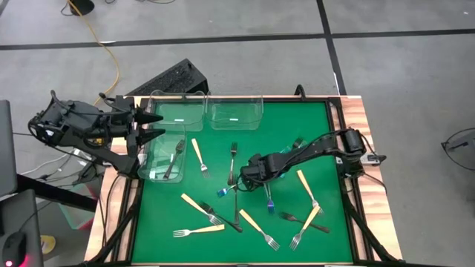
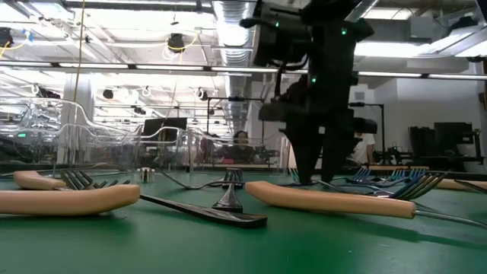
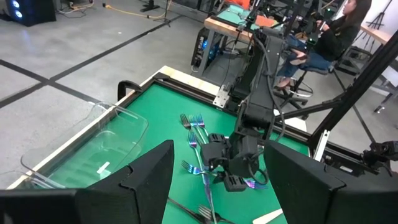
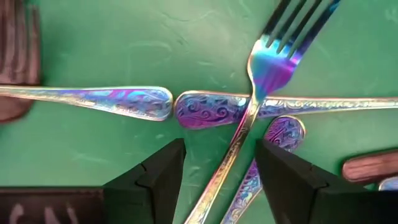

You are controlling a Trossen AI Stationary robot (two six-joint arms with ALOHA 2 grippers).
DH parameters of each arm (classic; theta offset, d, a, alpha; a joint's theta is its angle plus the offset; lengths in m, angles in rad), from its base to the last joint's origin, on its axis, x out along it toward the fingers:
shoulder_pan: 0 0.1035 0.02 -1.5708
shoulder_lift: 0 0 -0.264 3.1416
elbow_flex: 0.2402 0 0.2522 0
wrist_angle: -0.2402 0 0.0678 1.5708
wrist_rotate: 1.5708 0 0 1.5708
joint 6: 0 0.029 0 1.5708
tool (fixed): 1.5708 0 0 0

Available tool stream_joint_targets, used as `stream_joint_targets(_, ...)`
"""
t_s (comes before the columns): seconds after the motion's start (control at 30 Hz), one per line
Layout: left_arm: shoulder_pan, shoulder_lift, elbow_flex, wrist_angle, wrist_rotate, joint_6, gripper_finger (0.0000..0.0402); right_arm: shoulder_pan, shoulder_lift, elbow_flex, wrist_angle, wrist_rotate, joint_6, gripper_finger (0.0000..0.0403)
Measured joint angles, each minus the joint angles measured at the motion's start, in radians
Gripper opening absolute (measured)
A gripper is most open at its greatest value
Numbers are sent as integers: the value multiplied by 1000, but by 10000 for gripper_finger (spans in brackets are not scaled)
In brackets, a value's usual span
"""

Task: Sort silverware by color (type)
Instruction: Put the iridescent fork into the top left transparent bin

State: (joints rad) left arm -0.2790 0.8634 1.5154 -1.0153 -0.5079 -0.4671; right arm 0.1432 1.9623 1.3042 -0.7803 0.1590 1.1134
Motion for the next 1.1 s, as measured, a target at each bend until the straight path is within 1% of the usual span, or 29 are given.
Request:
stream_joint_targets(0.17,0,0,0,-4,-1,0,234,8,6,1,-24,-5,5,219)
stream_joint_targets(0.27,0,0,0,-7,-2,6,234,7,6,1,-29,-22,-7,200)
stream_joint_targets(0.33,0,0,0,-8,-2,10,234,6,6,1,-31,-27,-12,178)
stream_joint_targets(0.57,0,0,0,-8,-3,9,234,6,6,0,-27,-29,-27,83)
stream_joint_targets(0.77,0,0,0,-8,-3,8,234,6,5,1,-17,-32,-38,17)
stream_joint_targets(0.83,0,0,0,-8,-4,8,234,6,4,1,-16,-33,-39,9)
stream_joint_targets(0.97,0,0,0,-8,-9,8,234,6,-5,11,-31,-36,-42,8)
stream_joint_targets(1.1,0,0,0,-8,-9,8,234,6,-3,51,-28,-40,-55,4)
